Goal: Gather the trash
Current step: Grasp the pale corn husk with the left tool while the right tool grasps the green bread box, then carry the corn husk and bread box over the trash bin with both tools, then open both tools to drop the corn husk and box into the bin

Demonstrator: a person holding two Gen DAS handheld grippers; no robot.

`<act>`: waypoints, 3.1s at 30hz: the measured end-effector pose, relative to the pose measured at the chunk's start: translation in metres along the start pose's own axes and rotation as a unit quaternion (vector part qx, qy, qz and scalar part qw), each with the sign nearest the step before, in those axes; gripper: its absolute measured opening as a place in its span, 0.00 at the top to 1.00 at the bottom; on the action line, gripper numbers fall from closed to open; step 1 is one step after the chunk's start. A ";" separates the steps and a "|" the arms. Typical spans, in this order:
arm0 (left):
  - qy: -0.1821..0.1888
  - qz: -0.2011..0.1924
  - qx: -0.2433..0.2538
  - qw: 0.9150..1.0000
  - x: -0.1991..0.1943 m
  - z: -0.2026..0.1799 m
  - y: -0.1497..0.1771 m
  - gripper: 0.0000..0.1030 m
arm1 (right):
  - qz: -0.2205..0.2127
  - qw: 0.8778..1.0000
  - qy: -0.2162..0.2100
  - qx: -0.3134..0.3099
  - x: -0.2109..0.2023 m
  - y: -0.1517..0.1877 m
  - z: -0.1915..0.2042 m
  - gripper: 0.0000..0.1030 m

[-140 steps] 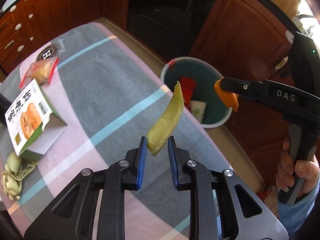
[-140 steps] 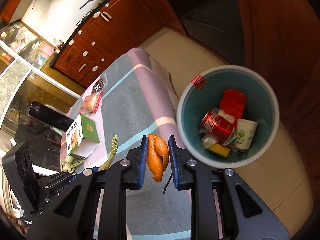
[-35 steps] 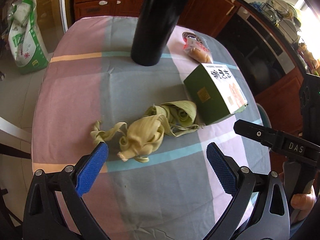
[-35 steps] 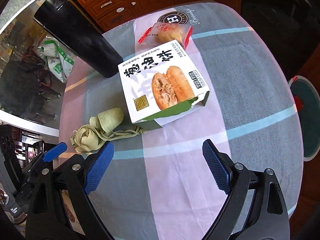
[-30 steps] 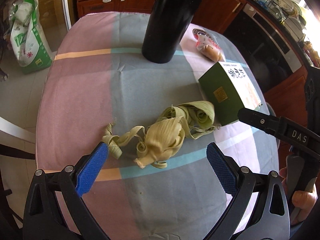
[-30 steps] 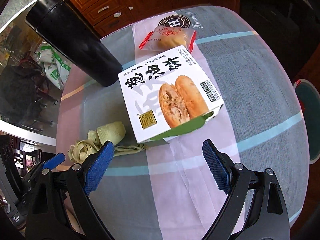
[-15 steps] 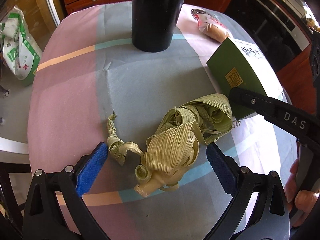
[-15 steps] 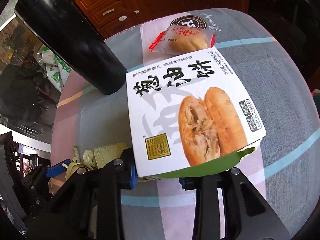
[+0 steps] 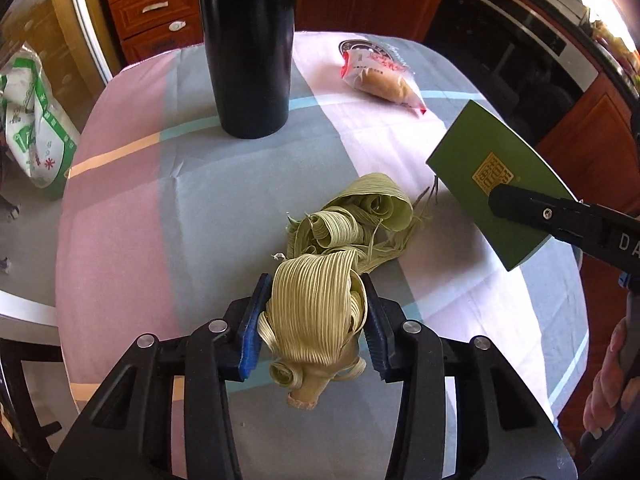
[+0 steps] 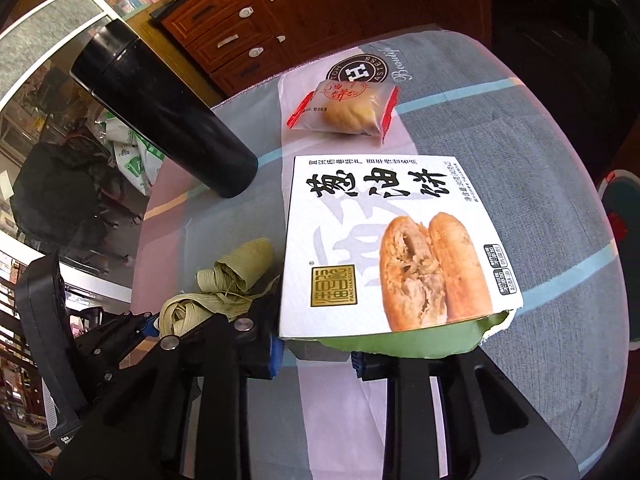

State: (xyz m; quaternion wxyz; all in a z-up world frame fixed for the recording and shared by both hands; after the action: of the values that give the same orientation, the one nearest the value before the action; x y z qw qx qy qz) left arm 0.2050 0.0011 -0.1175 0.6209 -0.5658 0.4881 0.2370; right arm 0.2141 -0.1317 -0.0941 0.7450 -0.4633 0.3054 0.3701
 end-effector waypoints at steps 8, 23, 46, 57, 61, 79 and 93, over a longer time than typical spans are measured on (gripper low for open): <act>0.018 -0.020 0.003 1.000 -0.029 -0.035 -0.001 0.58 | -0.035 0.999 -0.006 0.000 -0.047 -0.004 -0.016 0.77; 0.026 -0.019 0.029 0.999 -0.035 -0.113 -0.008 0.58 | -0.084 0.995 0.002 0.062 -0.119 0.000 -0.111 0.84; 0.070 0.001 0.147 0.987 -0.008 -0.297 -0.035 0.57 | -0.141 0.979 0.005 0.148 -0.185 -0.009 -0.250 0.91; 0.087 0.037 0.191 0.977 0.038 -0.385 -0.043 0.57 | -0.126 0.972 0.029 0.197 -0.180 -0.011 -0.329 0.91; 0.091 0.053 0.202 0.974 0.060 -0.406 -0.044 0.57 | -0.118 0.970 0.036 0.209 -0.170 -0.013 -0.350 0.91; 0.102 0.085 0.215 0.968 0.110 -0.438 -0.050 0.25 | -0.103 0.966 0.041 0.234 -0.143 -0.026 -0.387 0.38; 0.125 0.079 0.193 0.970 0.095 -0.427 -0.045 0.16 | -0.053 0.966 0.040 0.248 -0.131 -0.028 -0.376 0.24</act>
State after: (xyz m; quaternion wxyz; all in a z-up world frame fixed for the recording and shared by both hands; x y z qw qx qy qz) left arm 0.1381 -0.4332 -0.1297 0.6315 -0.4206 0.6414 0.1139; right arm 0.1249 -0.5196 -0.1204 0.8423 -0.2937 0.3928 0.2236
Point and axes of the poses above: each gripper's, at about its wrist camera, not at the fingertips, and x roughly the way its jaws point, z to its left, y to its underside, the point moved 6 cm from there along x, roughly the way its jaws point, and after that the axes turned 4 degrees about -z, right-handed, at the moved point
